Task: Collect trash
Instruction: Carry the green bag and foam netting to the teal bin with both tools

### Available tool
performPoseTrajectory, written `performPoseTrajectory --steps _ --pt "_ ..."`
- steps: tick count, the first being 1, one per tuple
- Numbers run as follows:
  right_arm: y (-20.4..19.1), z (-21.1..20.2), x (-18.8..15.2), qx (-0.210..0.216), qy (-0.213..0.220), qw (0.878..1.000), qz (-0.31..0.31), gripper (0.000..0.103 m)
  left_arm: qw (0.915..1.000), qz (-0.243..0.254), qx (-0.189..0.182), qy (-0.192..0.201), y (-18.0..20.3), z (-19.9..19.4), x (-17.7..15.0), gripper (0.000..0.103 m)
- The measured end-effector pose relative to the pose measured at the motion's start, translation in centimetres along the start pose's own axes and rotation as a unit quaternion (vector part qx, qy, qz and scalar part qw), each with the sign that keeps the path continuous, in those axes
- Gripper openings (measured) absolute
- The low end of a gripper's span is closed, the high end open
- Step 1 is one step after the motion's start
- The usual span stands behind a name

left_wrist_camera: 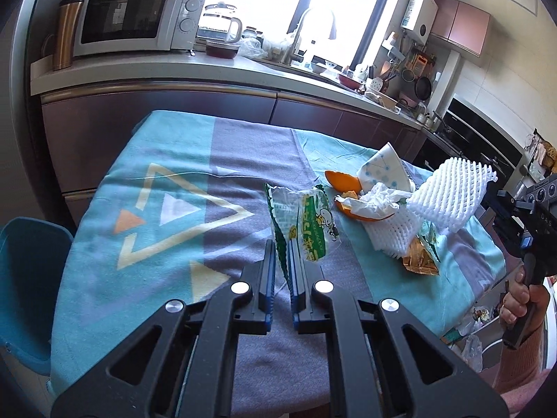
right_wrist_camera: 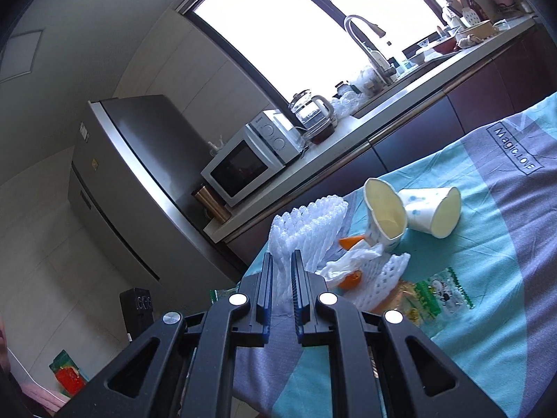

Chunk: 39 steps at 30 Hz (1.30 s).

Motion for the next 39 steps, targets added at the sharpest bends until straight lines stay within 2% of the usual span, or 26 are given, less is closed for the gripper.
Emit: performPoseTrajectory --steps 10,17,30,39 --pt "-5.1 4.5 -4.5 0.062 -0.058 0.996 -0.001 0.009 0.9988 -0.015 0.035 0.030 -3.6 -4.1 0.6 0.008" --pt "-8.5 8.0 -7.6 0.102 -0.105 0.989 -0.005 0.009 0.9949 -0.034 0.081 0.049 -7.8 -7.6 0.6 0.008" --pt "-15.2 14.4 -13.4 0.174 -0.185 0.967 -0.023 0.009 0.9762 -0.078 0.183 0.086 -17.3 -14.4 1.2 0.008" --pt "-19.2 17.9 -17.5 0.205 -0.232 0.950 -0.040 0.009 0.9644 -0.096 0.228 0.093 -21.5 -17.2 0.6 0.008"
Point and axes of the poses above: each gripper's, at about its wrist camera, not at the fingertips, and z roughly the way its jaws point, y to its right, x to its top, the point moved 10 cm from there along z, roughly the way its jaws point, and after that the axes turned 15 degrees about y, right-handed, at the moved point
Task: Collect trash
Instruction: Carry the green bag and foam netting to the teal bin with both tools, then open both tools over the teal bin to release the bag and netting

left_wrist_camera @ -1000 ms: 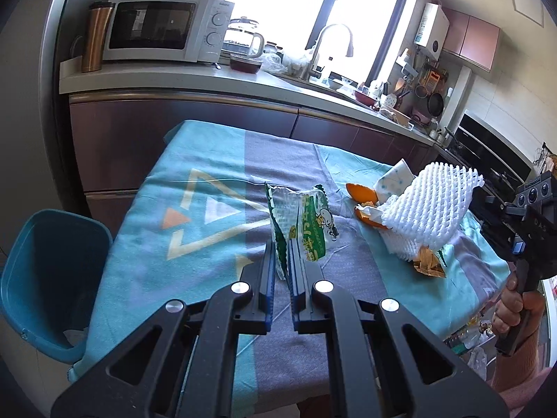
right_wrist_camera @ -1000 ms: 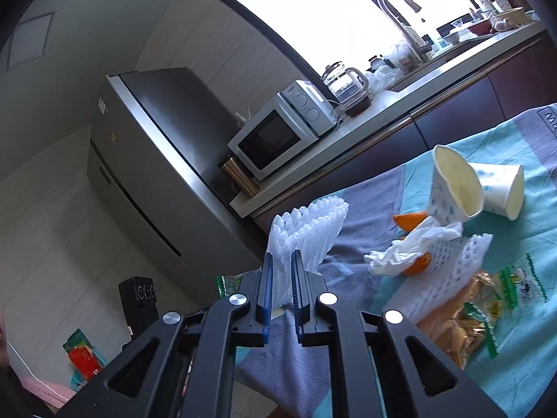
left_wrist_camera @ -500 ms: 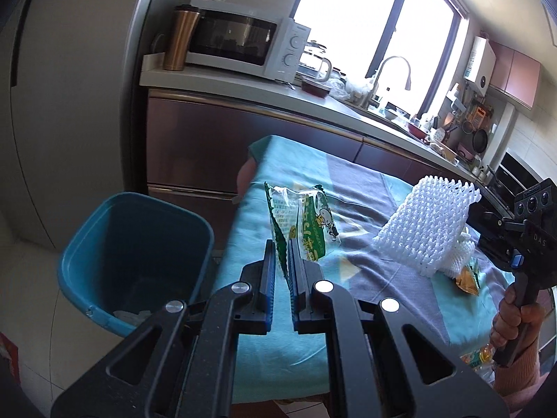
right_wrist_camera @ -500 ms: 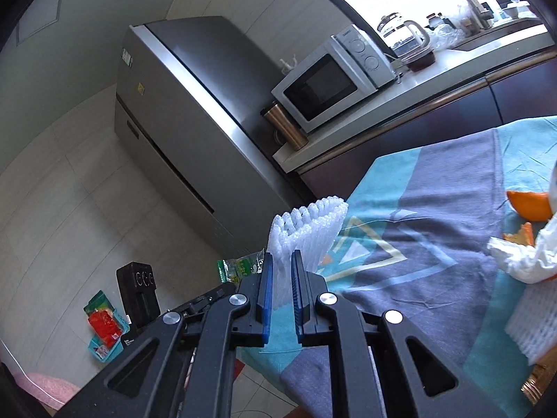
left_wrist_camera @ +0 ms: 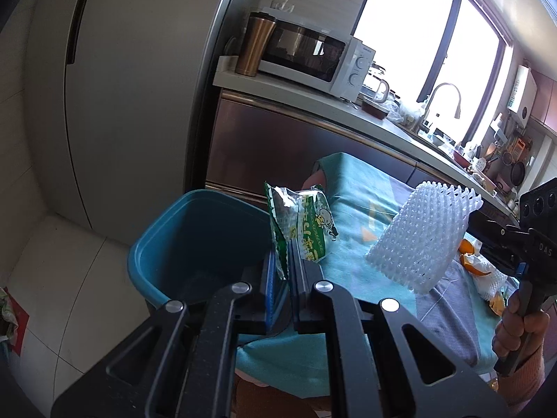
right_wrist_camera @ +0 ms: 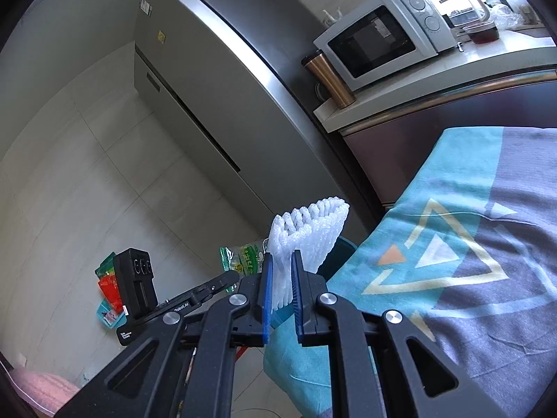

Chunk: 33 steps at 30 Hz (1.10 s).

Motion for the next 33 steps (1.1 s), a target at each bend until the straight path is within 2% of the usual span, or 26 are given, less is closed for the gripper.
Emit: performPoseTrajectory --steps 7,15,33 --pt "-0.3 4.2 -1.3 0.009 -0.034 0.999 0.001 0.009 0.9997 -0.008 0.023 -0.004 -2.4 0.0 -0.4 0.008" --pt "0.0 8.1 -2.7 0.000 -0.070 0.998 -0.003 0.009 0.9991 -0.004 0.041 -0.010 -3.8 0.9 -0.8 0.008" --pt "1.4 12.1 -6.5 -0.037 -0.134 0.990 -0.007 0.009 0.9963 -0.002 0.072 -0.047 -6.1 4.1 -3.3 0.008"
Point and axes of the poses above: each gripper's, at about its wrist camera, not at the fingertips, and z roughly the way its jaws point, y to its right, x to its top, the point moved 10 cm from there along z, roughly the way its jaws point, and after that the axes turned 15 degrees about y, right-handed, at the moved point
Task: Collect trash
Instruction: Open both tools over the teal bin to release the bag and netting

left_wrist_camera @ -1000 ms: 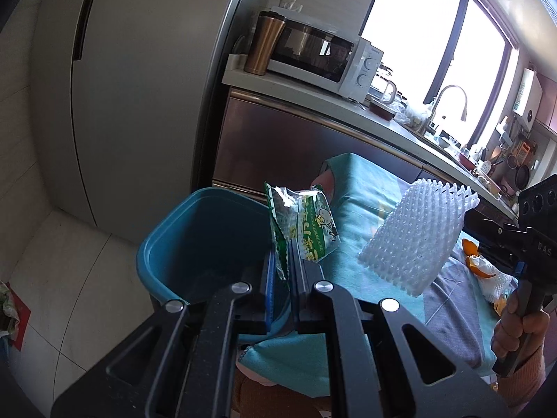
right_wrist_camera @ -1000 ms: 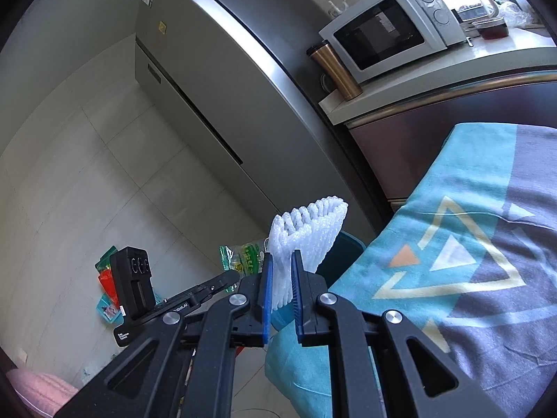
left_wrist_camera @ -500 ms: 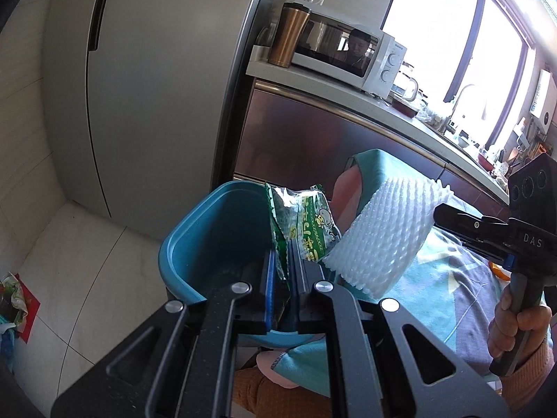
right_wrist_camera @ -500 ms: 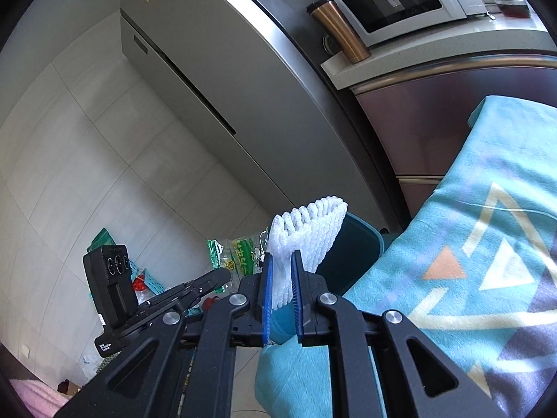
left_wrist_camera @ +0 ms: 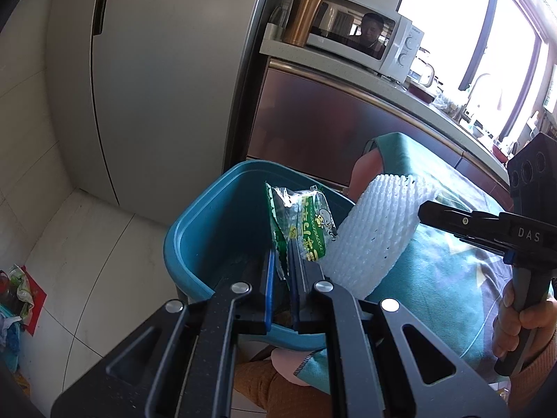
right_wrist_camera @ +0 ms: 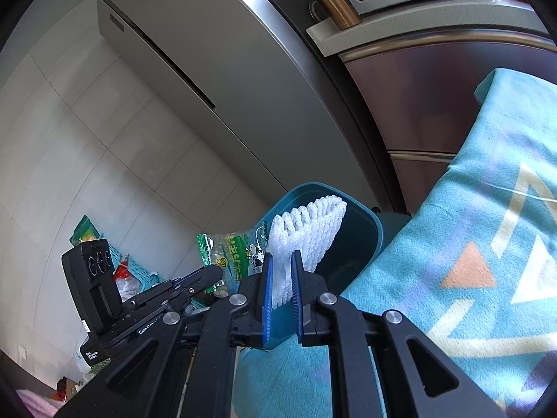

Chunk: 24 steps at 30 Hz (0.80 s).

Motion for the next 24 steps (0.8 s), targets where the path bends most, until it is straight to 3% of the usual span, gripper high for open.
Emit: performPoseTrajectory --steps 16,24 --pt "0.7 3.4 -1.5 -0.026 -0.043 0.999 0.007 0.015 0.9992 -0.008 0.004 -0.038 -0.1 4.2 -2.8 0.008" --pt "0.9 2.9 -1.7 -0.023 -0.034 0.999 0.011 0.019 0.9988 -0.016 0.007 -0.046 -0.2 5.5 -3.8 0.019"
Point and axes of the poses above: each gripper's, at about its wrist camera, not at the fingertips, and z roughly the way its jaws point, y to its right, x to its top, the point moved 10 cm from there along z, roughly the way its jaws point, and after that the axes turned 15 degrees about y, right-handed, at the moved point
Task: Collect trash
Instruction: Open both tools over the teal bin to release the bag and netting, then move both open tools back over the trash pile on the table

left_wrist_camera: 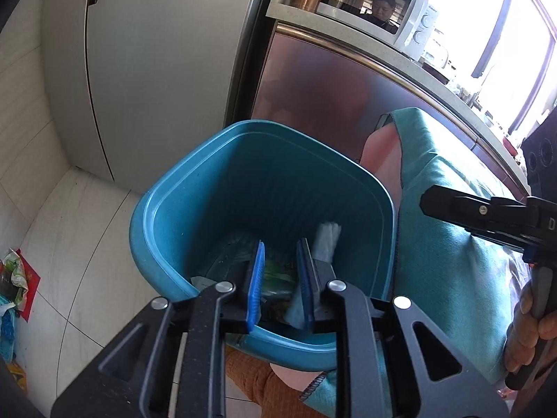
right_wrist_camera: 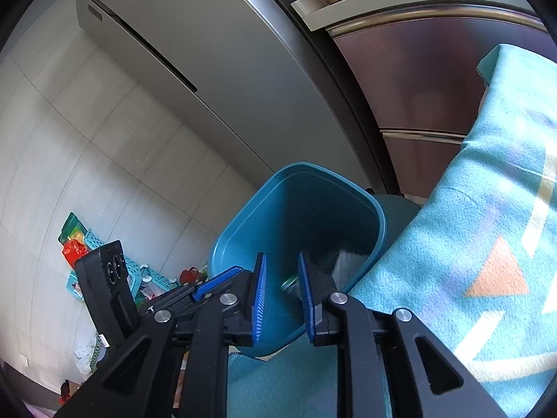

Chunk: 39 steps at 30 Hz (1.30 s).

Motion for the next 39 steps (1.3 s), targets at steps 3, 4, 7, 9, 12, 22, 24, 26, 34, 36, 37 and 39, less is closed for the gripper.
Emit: performPoseTrajectory --steps 3,4,7,9,12,22,24,26,34,36,37,39 --pt "0.3 -0.4 -0.1 0.001 0.004 1.000 0.002 0.020 1.0000 0.001 -0.001 0.002 0.1 -0.2 0.0 0.020" --pt "0.4 -0.6 0.0 0.002 0.006 1.000 0.004 0.020 1.0000 0.001 -0.002 0.004 0.1 -0.4 0.1 0.020" --pt "0.6 -1.2 0.1 0.005 0.014 1.000 0.006 0.023 0.9999 0.005 -0.005 0.014 0.4 -1.2 0.4 0.025" --pt "0.6 -1.9 0.0 0.007 0.020 1.000 0.004 0.023 0.9997 0.008 -0.009 0.022 0.8 -1.8 0.8 0.030" --pt "0.4 -3.4 0.2 0.010 0.032 0.999 -0.004 0.024 0.9991 0.013 -0.019 0.036 1.7 -2.9 1.3 0.033" --pt "0.0 -12.5 1.1 0.002 0.112 0.992 -0.056 0.032 0.9906 0.070 -0.088 0.078 9.0 -6.5 2.9 0.046" --pt "0.6 -14.8 1.0 -0.009 0.129 0.990 -0.060 0.033 0.9874 0.082 -0.109 0.080 11.1 -7.0 2.9 0.048" --pt "1.5 -17.1 1.1 -0.026 0.147 0.987 -0.063 0.036 0.9836 0.095 -0.130 0.080 13.2 -7.4 2.6 0.048" --pt "6.6 -27.2 -0.3 -0.126 0.215 0.968 -0.035 0.036 0.9644 0.141 -0.214 0.062 22.4 -7.9 0.1 0.049" --pt "8.0 -29.6 -0.9 -0.150 0.232 0.961 -0.021 0.037 0.9580 0.157 -0.234 0.054 24.8 -8.0 -0.9 0.049" --pt "8.7 -30.8 -1.3 -0.162 0.240 0.957 -0.013 0.037 0.9546 0.166 -0.242 0.051 26.0 -8.1 -1.4 0.049" --pt "10.1 -33.2 -1.8 -0.188 0.254 0.949 -0.001 0.037 0.9475 0.181 -0.259 0.047 28.3 -8.5 -2.3 0.049"
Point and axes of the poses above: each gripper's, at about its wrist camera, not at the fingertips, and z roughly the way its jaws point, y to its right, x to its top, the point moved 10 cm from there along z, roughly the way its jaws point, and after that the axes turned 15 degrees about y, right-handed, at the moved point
